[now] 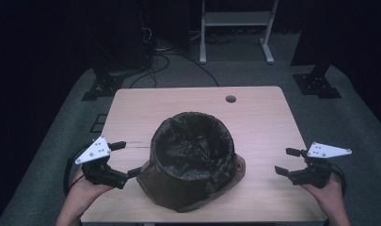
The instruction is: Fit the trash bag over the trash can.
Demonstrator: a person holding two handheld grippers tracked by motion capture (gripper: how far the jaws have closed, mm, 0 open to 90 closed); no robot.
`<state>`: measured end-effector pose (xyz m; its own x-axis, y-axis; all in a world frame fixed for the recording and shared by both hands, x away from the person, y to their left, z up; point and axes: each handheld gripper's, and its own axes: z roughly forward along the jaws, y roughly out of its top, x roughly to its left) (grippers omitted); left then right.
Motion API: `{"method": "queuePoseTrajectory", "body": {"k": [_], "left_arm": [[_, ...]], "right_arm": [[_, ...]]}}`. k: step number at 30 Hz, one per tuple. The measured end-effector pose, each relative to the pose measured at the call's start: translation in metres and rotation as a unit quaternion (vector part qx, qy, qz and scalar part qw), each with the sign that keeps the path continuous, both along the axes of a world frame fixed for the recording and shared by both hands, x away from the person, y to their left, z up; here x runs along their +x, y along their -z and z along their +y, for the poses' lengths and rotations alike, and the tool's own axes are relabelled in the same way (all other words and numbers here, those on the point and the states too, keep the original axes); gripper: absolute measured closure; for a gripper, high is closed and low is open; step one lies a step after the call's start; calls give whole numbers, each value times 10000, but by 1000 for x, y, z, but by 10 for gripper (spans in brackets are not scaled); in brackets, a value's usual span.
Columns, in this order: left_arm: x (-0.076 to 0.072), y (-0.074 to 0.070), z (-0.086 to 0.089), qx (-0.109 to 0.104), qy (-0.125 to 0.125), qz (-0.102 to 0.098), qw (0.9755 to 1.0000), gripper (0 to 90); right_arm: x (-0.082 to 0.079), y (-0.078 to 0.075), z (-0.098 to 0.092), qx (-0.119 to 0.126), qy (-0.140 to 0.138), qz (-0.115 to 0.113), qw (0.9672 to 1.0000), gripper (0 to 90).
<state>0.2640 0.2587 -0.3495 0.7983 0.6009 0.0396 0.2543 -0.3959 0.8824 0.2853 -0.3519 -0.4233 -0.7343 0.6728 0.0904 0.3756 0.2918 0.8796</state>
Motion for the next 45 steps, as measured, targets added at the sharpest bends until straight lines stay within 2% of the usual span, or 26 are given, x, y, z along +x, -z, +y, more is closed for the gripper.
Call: {"method": "queuePoseTrajectory", "body": {"k": [7, 10, 13, 17, 19, 22, 24, 30, 33, 39, 45], "left_arm": [[-2, 33, 8, 284, -304, 85, 9991, 0], [-1, 49, 12, 271, -356, 229, 9987, 0], [1, 63, 16, 287, -463, 319, 9980, 0], [3, 82, 19, 539, -606, 503, 9954, 0], [4, 90, 21, 578, -655, 589, 9944, 0], [6, 105, 24, 749, -704, 715, 9921, 0], [6, 111, 24, 826, -736, 766, 9909, 0], [6, 126, 20, 1056, -651, 926, 9880, 0], [6, 130, 19, 1155, -612, 946, 9869, 0], [6, 134, 19, 1011, -576, 1022, 9879, 0], [6, 134, 19, 1004, -587, 1027, 9879, 0]], "right_arm": [[-6, 17, -12, -330, 279, 175, 9989, 96], [-7, 26, -17, -323, 348, 228, 9986, 96], [-7, 34, -21, -529, 448, 350, 9970, 96], [-8, 42, -25, -616, 532, 419, 9958, 96], [-8, 47, -26, -652, 561, 464, 9952, 96], [-8, 55, -25, -693, 549, 538, 9946, 96], [-8, 59, -23, -853, 555, 575, 9931, 96], [-7, 63, -19, -1045, 543, 635, 9910, 96], [-7, 64, -18, -1125, 540, 690, 9898, 97], [-7, 64, -16, -1210, 546, 659, 9890, 97], [-7, 64, -16, -1210, 553, 661, 9889, 97]]}}
